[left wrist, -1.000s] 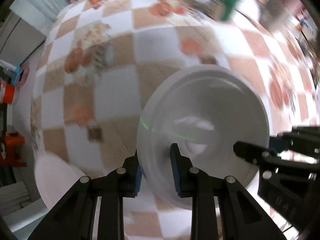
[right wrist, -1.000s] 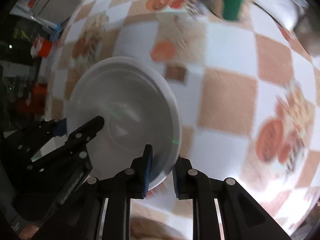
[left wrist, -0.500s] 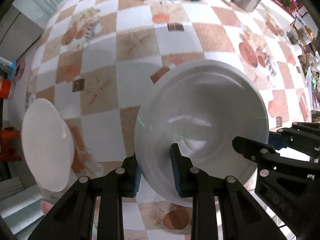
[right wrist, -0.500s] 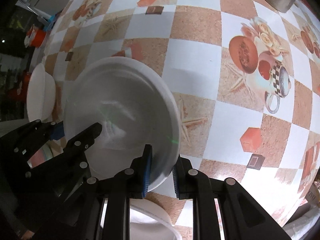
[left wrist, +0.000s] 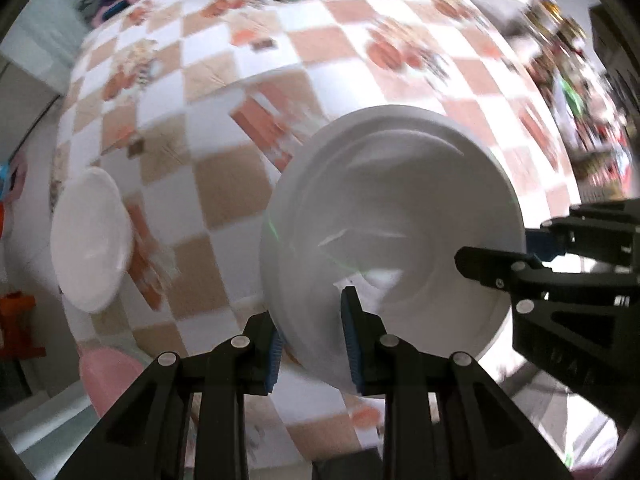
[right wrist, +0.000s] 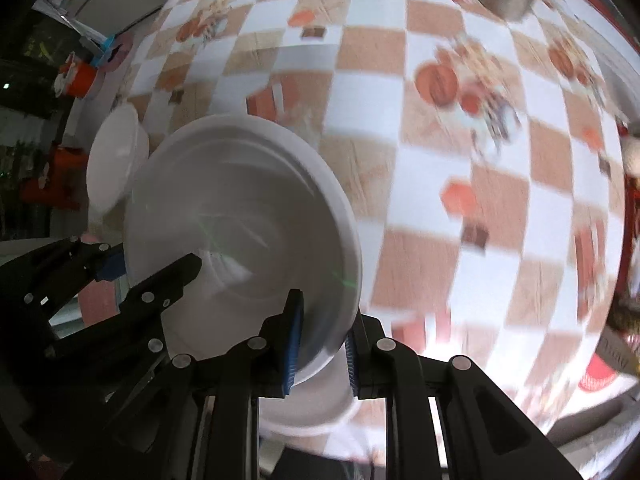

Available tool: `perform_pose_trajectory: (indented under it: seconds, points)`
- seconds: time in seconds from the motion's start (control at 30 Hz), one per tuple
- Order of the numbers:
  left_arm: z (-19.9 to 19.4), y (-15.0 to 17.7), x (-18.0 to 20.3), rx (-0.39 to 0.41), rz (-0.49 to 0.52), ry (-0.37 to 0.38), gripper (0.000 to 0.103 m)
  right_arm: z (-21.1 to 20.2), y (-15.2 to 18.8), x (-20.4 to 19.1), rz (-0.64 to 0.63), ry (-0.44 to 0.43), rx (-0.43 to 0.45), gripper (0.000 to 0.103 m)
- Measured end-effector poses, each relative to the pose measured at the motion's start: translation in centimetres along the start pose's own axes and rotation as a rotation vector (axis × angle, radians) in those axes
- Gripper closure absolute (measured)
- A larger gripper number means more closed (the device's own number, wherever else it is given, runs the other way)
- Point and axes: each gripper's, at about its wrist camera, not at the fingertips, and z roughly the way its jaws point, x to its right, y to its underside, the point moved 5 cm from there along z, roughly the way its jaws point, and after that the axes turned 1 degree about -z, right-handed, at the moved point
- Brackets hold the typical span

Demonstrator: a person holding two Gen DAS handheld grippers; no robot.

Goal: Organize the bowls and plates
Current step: 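Lower the white plate onto the stack, open both tools and withdraw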

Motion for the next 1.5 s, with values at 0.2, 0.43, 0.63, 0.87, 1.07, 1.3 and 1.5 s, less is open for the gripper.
perform_pose_trajectory:
  seconds: [0.2, 0.43, 0.63, 0.87, 1.07, 1.3, 1.5]
  points:
    - [1.2, 3.1, 2.8, -0.074, 0.12, 0.03, 0.073, 1.1, 4.7, 0.4, 0.057, 0.013, -0.068, 0.082]
    - [2.0, 4.0, 3.0, -0.129, 0.149, 0.045, 0.064, 2.5, 6.3, 1.0, 0.068, 0.042, -0.105, 0.082]
    - [1.1, 4.6, 2.1, -0.135, 0.15, 0.054, 0.048, 2.9, 6.6, 1.3, 0.082, 0.068, -0.131, 0.081]
    - [-0.1, 4.3, -1.3, -0.096, 0.028, 0.051, 0.042, 1.0, 6.7, 2.6, 0.095, 0.104, -0.089, 0.021]
    - [-1.4, 4.6, -3.7, -0.054, -0.038, 0.036, 0.038, -0.4, 5.6, 2.5, 0.104, 0.108, -0.058, 0.021]
    - [-2.6, 4.7, -5.4, 0.006, -0.132, 0.057, 0.034, -2.3, 3.7, 0.3, 0.058, 0.106, -0.015, 0.021]
    - [-5.2, 3.3, -8.7, 0.147, -0.25, 0.059, 0.024, -3.4, 1.5, -2.6, -0.004, 0.085, 0.027, 0.0]
